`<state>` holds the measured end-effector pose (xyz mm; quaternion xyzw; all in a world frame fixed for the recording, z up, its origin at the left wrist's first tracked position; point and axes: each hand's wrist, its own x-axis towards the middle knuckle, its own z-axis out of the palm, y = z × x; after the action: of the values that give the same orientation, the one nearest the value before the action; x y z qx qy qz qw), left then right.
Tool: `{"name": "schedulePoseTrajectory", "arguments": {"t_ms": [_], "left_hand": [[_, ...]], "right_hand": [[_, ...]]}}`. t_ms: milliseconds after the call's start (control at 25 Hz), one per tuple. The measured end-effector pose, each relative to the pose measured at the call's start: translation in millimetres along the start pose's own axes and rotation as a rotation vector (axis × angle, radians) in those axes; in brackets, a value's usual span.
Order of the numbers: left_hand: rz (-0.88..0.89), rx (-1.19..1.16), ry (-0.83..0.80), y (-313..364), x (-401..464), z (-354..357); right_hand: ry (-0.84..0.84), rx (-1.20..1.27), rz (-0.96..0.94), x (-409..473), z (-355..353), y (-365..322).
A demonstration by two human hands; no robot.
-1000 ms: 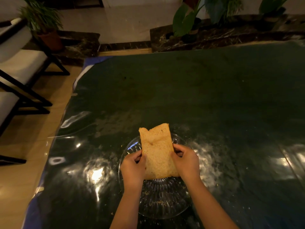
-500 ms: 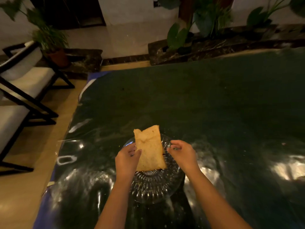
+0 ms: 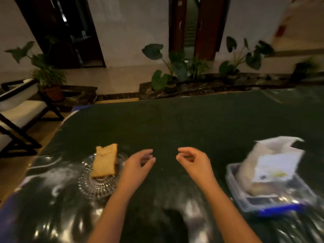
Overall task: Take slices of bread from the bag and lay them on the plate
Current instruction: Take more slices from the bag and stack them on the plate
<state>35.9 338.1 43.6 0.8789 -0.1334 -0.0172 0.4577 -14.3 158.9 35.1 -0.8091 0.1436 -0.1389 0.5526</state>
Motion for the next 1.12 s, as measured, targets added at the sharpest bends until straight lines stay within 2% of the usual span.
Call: {"name": "schedulePoseTrajectory", "arguments": {"t_ms": [120, 280, 520, 600, 800, 880, 1000, 1120], "left_hand": [[0.075, -0.019, -0.031, 72, -29, 59], [0.065, -0.061, -0.079, 133, -40, 118], [-0.004, -0.069, -0.092, 177, -9, 188], [-0.047, 0.002, -0.116, 189, 9, 208], [-0.08, 0.309, -0.195, 213, 31, 257], [-0.103, 0.387, -0.209, 219, 31, 277], [-0.141, 0.435, -0.158, 223, 30, 298], [-0.223, 0.453, -0.082, 227, 30, 308]], "right_hand": [[0.07, -0.012, -0.045, -33, -94, 6], [0.131, -0.031, -0.062, -51, -193, 17], [0.116, -0.185, -0.055, -9, -289, 42], [0.095, -0.264, -0.069, 9, -310, 52], [-0.08, -0.486, -0.161, 44, -346, 77], [-0.186, -0.43, -0.158, 58, -354, 87], [-0.324, -0.221, -0.144, 79, -362, 101], [-0.469, -0.299, -0.167, 101, -369, 118]]}}
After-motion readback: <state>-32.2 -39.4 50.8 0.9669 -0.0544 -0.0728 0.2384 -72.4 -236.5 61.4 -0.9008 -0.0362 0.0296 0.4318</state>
